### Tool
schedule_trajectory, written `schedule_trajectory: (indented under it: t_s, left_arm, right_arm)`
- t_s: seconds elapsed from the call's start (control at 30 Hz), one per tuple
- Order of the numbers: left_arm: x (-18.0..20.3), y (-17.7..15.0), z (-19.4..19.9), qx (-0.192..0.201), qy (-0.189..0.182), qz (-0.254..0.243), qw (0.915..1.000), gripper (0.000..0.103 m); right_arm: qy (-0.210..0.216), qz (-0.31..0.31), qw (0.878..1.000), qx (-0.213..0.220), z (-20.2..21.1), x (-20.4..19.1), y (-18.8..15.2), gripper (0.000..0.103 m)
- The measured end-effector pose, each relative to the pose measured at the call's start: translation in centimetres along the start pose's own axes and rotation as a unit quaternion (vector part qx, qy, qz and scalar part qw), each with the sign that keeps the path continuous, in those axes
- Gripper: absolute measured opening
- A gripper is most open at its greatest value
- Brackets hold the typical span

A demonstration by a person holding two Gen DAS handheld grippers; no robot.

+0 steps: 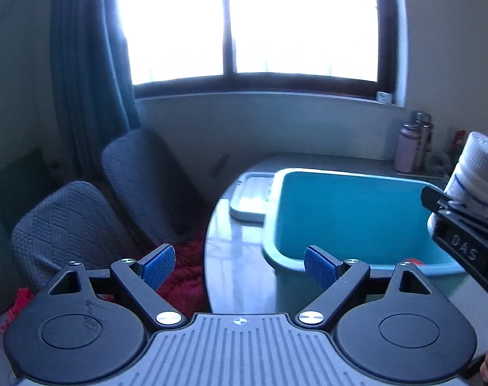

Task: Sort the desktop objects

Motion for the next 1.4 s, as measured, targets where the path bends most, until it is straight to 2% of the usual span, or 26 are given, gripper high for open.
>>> schedule_trajectory:
  t_s: [0.2, 0.53, 0.6, 0.63, 0.67, 0.7, 0.93, 1.13, 1.4]
  left_arm:
    - [-1.7, 0.7, -1.7, -0.020, 0.008, 0.004, 0.9998, 0.089]
    - [-2.7, 0.6, -4.1, -0.036, 0.007, -0.003, 0.9993, 0.089]
    - [-2.7, 0.5, -4.3, -0.041, 0.006, -0.004, 0.9991, 0.089]
    - [-2.7, 0.4, -4.4, -0.043, 0.006, -0.005, 0.9991, 0.089]
    - [-2.6, 0.3, -4.5, -0.045, 0.005, -0.005, 0.9990, 0.089]
    - [-2.5, 0.3, -4.6, -0.047, 0.004, -0.006, 0.9989, 0.089]
    - [-0.9, 0.4, -3.7, -0.052, -0.002, -0.026, 0.9983, 0.089]
    - [-0.1, 0.9, -2.5, -0.065, -0.015, -0.019, 0.9976, 0.089]
    - [0.7, 1.9, -1.2, -0.067, -0.016, -0.029, 0.9972, 0.089]
  right_arm:
    - [0.010, -0.011, 0.997, -0.069, -5.0, -2.1, -2.0, 0.048]
    - [-0.029, -0.015, 0.990, -0.136, -8.9, -3.2, -4.6, 0.050]
    - [-0.039, -0.015, 0.989, -0.141, -8.8, -3.3, -4.6, 0.065]
    - [-0.046, -0.013, 0.989, -0.143, -8.7, -3.3, -4.4, 0.081]
    - [-0.049, -0.011, 0.988, -0.143, -8.5, -3.4, -4.3, 0.094]
    - [-0.051, -0.010, 0.988, -0.142, -8.2, -3.4, -4.1, 0.095]
    - [-0.061, -0.011, 0.987, -0.149, -6.0, -2.5, -2.5, 0.095]
    - [-0.065, -0.014, 0.986, -0.151, -3.3, -1.7, -0.9, 0.095]
    - [-0.065, -0.025, 0.984, -0.161, -1.5, -0.6, 0.7, 0.095]
Point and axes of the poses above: each gripper's, at about its wrist camera, not at the fingertips, and z roughly against the way its jaws point, x to its right, y to its top, the point moved 2 cm from there along -z, roughly the way its jaws point, and after that the axes turned 12 degrees about -z, right-handed, at the moved point
